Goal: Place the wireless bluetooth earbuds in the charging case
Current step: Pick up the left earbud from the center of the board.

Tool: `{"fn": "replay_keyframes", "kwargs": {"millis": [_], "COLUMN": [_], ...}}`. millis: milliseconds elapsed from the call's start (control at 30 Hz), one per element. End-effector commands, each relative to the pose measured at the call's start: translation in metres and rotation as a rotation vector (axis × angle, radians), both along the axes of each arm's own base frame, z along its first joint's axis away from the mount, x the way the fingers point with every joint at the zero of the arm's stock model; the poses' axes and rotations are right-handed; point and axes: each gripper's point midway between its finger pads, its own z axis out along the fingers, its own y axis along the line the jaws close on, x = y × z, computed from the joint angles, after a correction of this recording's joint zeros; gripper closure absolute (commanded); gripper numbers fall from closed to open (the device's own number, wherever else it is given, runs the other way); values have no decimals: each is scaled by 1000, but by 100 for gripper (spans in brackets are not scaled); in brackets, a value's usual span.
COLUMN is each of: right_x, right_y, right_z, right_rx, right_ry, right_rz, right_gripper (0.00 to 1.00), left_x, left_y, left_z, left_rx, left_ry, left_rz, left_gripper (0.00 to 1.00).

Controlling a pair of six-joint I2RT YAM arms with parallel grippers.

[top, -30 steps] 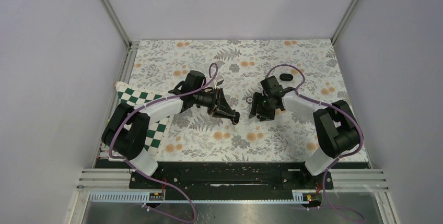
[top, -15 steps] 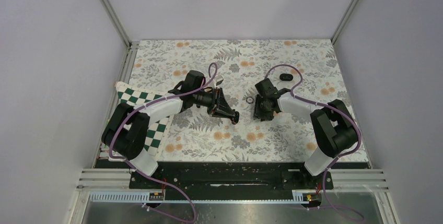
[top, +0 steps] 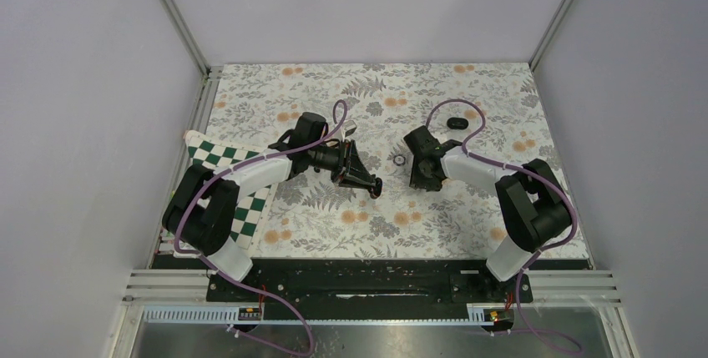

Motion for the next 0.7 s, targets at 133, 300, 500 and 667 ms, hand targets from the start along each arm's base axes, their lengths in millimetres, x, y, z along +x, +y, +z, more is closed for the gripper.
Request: {"fn": "replay_keyframes", "kwargs": {"millis": [133,300,500,667], "right_x": [-2,6,15,17], "right_y": [-6,3,5,1], "right_z": [9,16,7,2], "right_rx": [-2,40,22,-8], "right_ry": [-45,-70,-65,-64], "right_rz": [-28,-55,-80,-89], "right_gripper": [56,53,55,64], "left_x": [1,2,1,0], "left_y": [1,0,1,1], "left_z": [18,19,21,20], "left_rx": [-47,-51,-53,-52], "left_ry": [-80,-83,-83,-85], "left_rz": [-13,-16,-20,-22], "left_gripper": [100,100,100,100]}}
